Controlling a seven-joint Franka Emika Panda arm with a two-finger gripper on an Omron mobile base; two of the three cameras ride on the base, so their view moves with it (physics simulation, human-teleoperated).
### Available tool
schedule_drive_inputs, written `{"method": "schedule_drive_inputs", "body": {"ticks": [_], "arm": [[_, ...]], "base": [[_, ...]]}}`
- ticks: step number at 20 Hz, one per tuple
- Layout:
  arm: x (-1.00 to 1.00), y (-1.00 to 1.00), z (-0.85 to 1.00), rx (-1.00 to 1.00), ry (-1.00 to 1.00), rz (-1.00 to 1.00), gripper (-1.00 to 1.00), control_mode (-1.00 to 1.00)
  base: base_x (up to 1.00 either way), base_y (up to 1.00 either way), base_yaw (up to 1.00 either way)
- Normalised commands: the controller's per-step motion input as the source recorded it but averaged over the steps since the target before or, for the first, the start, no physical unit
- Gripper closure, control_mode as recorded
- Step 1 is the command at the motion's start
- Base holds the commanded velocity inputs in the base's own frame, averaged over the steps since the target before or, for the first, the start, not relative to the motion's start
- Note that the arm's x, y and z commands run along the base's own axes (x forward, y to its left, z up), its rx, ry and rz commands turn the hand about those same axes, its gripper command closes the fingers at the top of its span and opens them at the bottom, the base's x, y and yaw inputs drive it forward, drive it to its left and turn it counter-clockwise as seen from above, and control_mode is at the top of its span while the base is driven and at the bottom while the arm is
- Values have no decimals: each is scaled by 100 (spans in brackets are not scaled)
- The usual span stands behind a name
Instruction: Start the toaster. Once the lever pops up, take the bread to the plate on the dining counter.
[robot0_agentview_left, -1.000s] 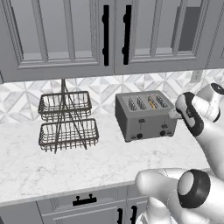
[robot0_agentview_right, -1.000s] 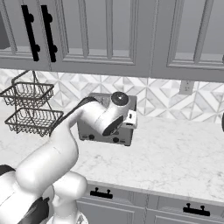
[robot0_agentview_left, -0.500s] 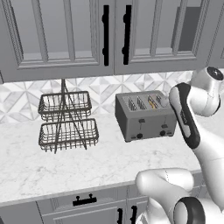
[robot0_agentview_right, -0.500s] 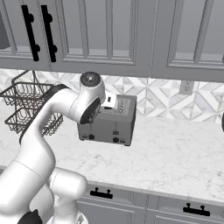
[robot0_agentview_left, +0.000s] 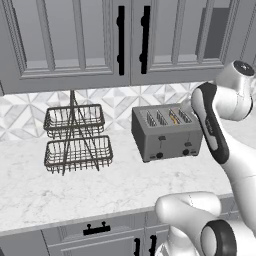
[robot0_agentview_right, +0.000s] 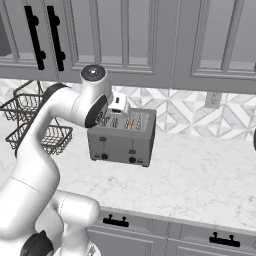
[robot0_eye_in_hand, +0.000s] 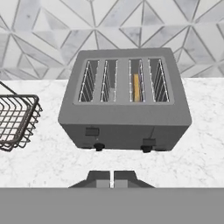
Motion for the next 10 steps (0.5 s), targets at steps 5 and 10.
{"method": "schedule_drive_inputs", "body": {"ticks": [5,10], "arm": [[0,0,0,-2,1,-3,-100,-100],[-11,0,1,0,-1,-4,-100,-100]], "base": [[0,0,0],[0,0,0]]}}
